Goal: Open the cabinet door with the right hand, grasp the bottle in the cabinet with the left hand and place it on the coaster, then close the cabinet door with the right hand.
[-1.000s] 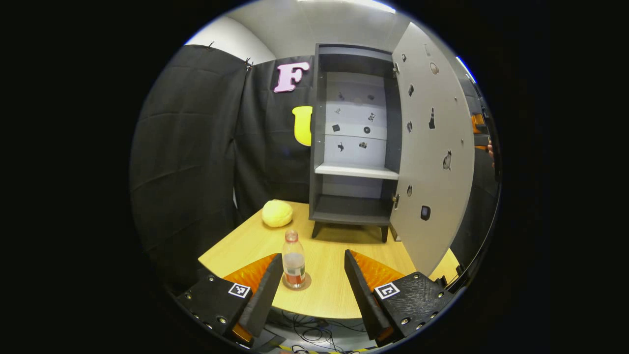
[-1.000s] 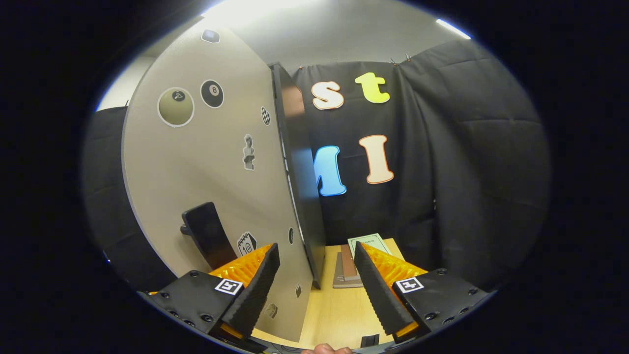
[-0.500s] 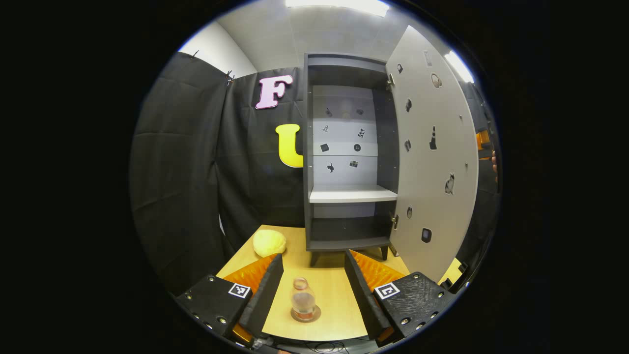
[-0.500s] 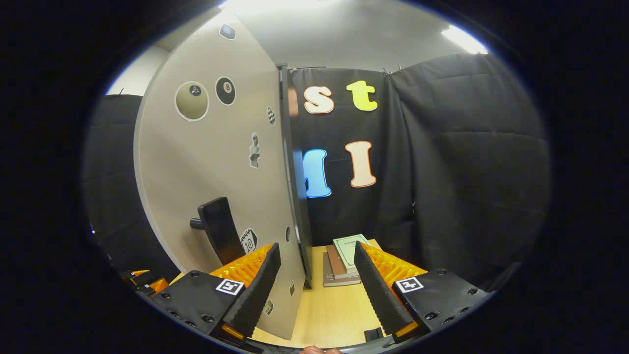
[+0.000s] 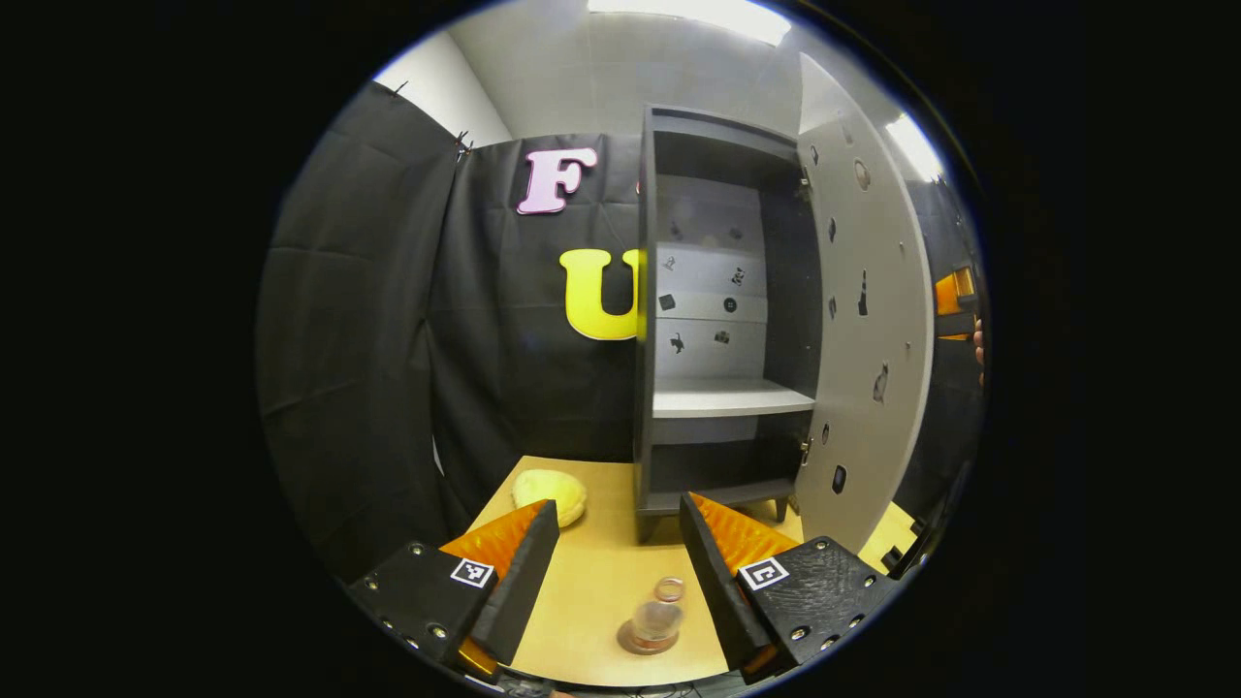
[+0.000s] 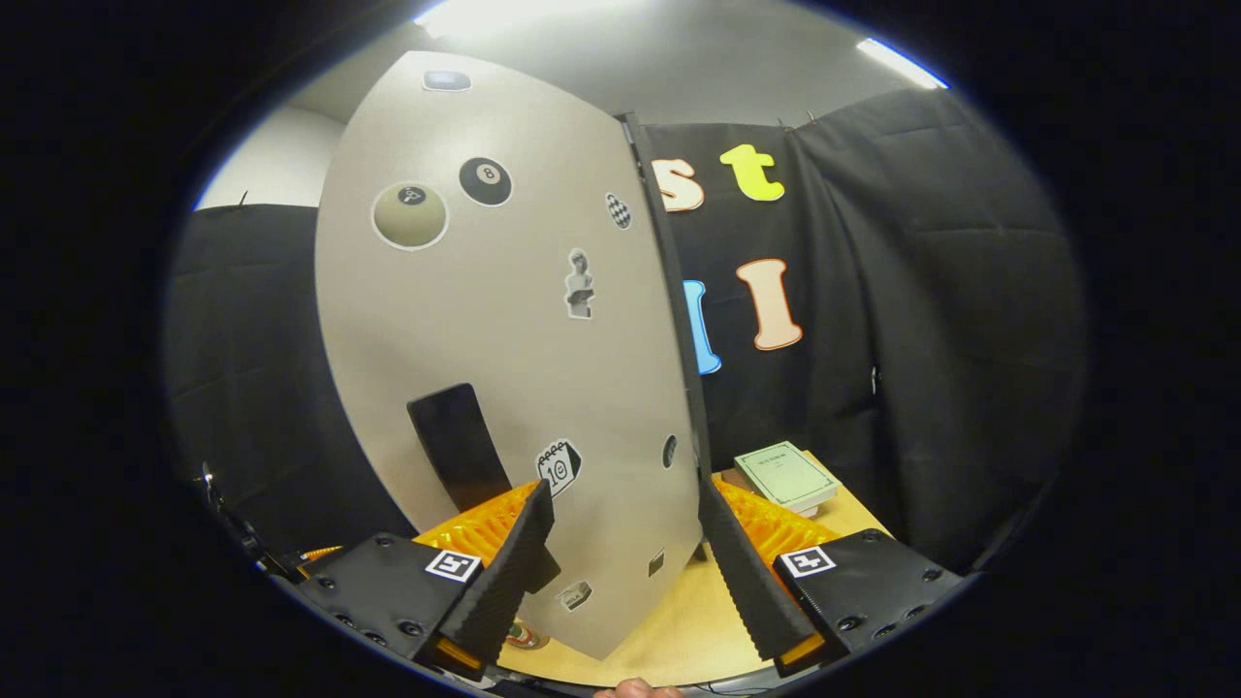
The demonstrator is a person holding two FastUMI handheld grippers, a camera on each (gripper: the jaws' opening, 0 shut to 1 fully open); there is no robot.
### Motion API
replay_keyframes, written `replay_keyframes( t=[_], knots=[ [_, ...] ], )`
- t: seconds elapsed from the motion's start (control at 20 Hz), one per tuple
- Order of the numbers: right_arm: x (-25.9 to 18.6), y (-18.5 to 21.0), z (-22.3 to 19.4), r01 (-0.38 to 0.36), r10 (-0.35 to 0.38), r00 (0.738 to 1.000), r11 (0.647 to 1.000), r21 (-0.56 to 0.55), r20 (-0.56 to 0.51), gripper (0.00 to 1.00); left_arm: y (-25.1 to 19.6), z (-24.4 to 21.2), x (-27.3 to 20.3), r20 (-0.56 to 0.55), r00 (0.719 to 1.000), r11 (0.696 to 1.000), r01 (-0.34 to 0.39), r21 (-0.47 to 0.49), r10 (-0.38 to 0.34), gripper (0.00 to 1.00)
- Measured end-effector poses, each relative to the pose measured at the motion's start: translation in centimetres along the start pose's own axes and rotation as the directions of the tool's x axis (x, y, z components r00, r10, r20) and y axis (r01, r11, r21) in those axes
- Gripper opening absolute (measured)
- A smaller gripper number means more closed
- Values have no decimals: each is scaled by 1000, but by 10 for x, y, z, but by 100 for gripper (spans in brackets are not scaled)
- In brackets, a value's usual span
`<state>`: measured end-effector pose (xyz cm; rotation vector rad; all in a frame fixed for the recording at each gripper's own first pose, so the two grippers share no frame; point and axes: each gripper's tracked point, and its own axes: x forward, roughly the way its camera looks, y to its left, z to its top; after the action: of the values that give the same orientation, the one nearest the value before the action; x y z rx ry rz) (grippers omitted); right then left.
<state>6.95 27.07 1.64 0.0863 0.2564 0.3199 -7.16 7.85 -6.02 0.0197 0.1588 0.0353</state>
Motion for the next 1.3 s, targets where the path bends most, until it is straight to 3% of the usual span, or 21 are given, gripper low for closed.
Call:
replay_keyframes(
  t=[0.4, 0.65, 0.9, 1.1, 1.3],
  knots=[
    [44, 80, 4, -98, 98, 995, 994, -46, -8, 96, 51, -14, 5, -23, 1000, 1000, -17, -22, 16, 73],
    [51, 84, -2, -68, 70, 997, 993, -98, 14, 97, 50, -32, 20, -22, 1000, 1000, -18, -25, 17, 73],
    [50, 24, -15, 55, -54, 998, 991, -123, 13, 97, 38, -52, 46, -62, 998, 997, 4, -78, -9, 73],
    [52, -31, -19, 128, -127, 992, 989, -73, 19, 97, 20, -30, 76, -56, 998, 997, -18, -79, 14, 73],
    [63, -83, -17, 150, -149, 989, 988, -42, 22, 97, -3, 12, 84, -9, 999, 994, -39, -105, 39, 73]
  ],
)
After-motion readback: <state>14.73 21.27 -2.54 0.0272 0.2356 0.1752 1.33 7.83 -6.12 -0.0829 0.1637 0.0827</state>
